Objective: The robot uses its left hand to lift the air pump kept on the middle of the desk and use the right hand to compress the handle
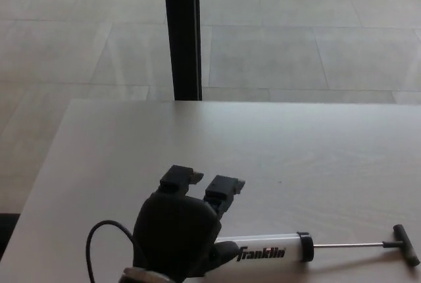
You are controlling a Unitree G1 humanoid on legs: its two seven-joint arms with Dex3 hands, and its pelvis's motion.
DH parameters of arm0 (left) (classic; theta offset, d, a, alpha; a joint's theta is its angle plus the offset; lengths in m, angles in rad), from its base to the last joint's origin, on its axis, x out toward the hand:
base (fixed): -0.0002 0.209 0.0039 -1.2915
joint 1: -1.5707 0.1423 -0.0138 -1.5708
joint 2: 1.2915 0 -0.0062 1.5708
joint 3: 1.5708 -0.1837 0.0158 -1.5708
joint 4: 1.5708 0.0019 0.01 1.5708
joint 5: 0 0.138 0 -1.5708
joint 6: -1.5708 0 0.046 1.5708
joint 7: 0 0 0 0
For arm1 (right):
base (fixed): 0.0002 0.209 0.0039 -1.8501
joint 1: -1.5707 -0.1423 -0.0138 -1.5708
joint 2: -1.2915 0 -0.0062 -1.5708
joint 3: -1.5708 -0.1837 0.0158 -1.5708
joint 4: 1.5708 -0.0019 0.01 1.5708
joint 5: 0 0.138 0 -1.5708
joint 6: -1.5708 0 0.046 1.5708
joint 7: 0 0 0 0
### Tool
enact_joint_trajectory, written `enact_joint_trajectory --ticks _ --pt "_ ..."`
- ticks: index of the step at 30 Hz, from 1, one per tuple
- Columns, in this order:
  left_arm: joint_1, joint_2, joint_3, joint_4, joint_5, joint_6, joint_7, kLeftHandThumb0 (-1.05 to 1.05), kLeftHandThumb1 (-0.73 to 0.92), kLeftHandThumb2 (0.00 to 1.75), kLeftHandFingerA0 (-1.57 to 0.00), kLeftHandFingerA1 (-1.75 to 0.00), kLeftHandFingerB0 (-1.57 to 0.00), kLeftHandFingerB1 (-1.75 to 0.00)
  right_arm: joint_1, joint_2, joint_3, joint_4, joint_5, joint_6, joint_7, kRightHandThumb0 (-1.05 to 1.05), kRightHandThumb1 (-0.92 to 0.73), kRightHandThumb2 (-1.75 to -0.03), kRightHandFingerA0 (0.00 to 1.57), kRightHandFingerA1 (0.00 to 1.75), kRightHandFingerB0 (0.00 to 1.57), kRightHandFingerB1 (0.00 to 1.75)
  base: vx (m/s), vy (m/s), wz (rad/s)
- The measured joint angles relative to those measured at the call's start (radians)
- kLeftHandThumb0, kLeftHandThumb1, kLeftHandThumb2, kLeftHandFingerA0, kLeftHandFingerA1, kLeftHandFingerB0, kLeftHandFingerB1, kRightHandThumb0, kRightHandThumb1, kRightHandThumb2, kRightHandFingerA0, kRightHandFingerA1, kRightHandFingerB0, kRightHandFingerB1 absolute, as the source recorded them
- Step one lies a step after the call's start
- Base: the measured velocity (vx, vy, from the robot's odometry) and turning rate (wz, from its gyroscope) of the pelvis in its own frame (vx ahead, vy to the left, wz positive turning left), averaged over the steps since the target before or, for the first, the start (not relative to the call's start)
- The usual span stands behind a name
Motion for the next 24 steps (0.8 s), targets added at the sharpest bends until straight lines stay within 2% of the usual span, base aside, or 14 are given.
enact_joint_trajectory --ticks 1,8,9,10,11,12,13,14,15,19,20,22,23,24 --pt "0.0 -0.005 0.013 0.003 -0.001 0.007 0.003 -0.67 0.63 0.6 -0.24 -0.72 -0.22 -0.51 0.003 0.001 0.0 -0.001 0.001 -0.001 0.001 -0.62 -0.81 -0.64 0.54 0.75 0.46 0.41 0.0 0.0 0.0" --pt "-0.011 -0.062 0.062 0.048 -0.014 0.04 0.012 -0.68 0.65 0.57 -0.26 -0.7 -0.25 -0.46 0.006 0.002 0.0 -0.015 0.014 -0.003 0.001 -0.66 -0.8 -0.63 0.52 0.79 0.43 0.42 0.0 0.0 0.0" --pt "-0.013 -0.07 0.055 0.054 -0.014 0.043 0.011 -0.74 0.59 0.66 -0.25 -0.7 -0.22 -0.49 0.006 0.002 0.0 -0.02 0.015 -0.003 0.002 -0.69 -0.64 -1.04 0.51 0.76 0.37 0.54 0.0 0.0 0.0" --pt "-0.016 -0.078 0.039 0.066 -0.014 0.044 0.011 -0.74 0.59 0.66 -0.25 -0.7 -0.22 -0.49 0.006 0.002 0.002 -0.027 0.017 -0.003 0.002 -0.69 -0.64 -1.04 0.51 0.76 0.37 0.54 0.0 0.0 0.0" --pt "-0.019 -0.083 0.026 0.076 -0.014 0.044 0.011 -0.73 0.67 0.6 -0.25 -0.72 -0.26 -0.49 0.006 0.002 0.003 -0.032 0.018 -0.004 0.002 -0.69 -0.65 -1.05 0.52 0.76 0.35 0.53 0.0 0.0 0.0" --pt "-0.022 -0.087 0.015 0.085 -0.014 0.044 0.011 -0.73 0.67 0.6 -0.26 -0.72 -0.26 -0.5 0.006 0.002 0.004 -0.032 0.018 -0.004 0.002 -0.71 -0.82 -0.64 0.53 0.78 0.44 0.4 0.0 0.0 0.0" --pt "-0.027 -0.092 0.003 0.096 -0.014 0.044 0.011 -0.74 0.68 0.6 -0.25 -0.73 -0.25 -0.52 0.005 0.002 0.006 -0.032 0.019 -0.004 0.002 -0.68 -0.83 -0.66 0.53 0.78 0.43 0.39 0.0 0.0 0.0" --pt "-0.031 -0.096 -0.009 0.107 -0.014 0.043 0.013 -0.74 0.68 0.61 -0.25 -0.73 -0.25 -0.52 0.004 0.002 0.007 -0.032 0.019 -0.004 0.002 -0.67 -0.66 -1.05 0.51 0.76 0.37 0.54 0.0 0.0 0.0" --pt "-0.035 -0.102 -0.02 0.116 -0.014 0.043 0.014 -0.73 0.67 0.6 -0.25 -0.74 -0.25 -0.52 0.002 0.002 0.008 -0.031 0.019 -0.004 0.002 -0.68 -0.83 -0.64 0.52 0.78 0.44 0.41 0.0 0.0 0.0" --pt "-0.041 -0.127 -0.051 0.14 -0.023 0.041 0.015 -0.74 0.69 0.61 -0.23 -0.71 -0.22 -0.51 -0.002 0.001 0.008 -0.025 0.02 -0.006 0.002 -0.66 -0.84 -0.65 0.51 0.76 0.44 0.41 0.0 0.0 0.0" --pt "-0.042 -0.131 -0.055 0.141 -0.025 0.041 0.014 -0.75 0.52 0.92 -0.23 -0.67 -0.19 -0.56 -0.002 0.001 0.008 -0.024 0.02 -0.007 0.003 -0.65 -0.67 -1.06 0.52 0.75 0.37 0.54 0.0 0.0 0.0" --pt "-0.042 -0.144 -0.066 0.14 -0.031 0.041 0.008 -0.77 0.53 0.93 -0.22 -0.67 -0.18 -0.57 -0.002 -0.001 0.009 -0.021 0.019 -0.007 0.001 -0.66 -0.67 -1.05 0.5 0.73 0.37 0.53 0.0 0.0 0.0" --pt "-0.042 -0.149 -0.07 0.14 -0.034 0.041 0.003 -0.77 0.69 0.62 -0.21 -0.71 -0.19 -0.54 -0.004 -0.003 0.009 -0.017 0.019 -0.009 0.001 -0.65 -0.67 -1.05 0.5 0.72 0.37 0.54 0.0 0.0 0.0" --pt "-0.041 -0.152 -0.073 0.139 -0.039 0.041 -0.003 -0.77 0.69 0.62 -0.21 -0.71 -0.19 -0.54 -0.005 -0.005 0.009 -0.01 0.018 -0.011 0.001 -0.65 -0.67 -1.05 0.5 0.72 0.37 0.54 0.0 0.0 0.0"
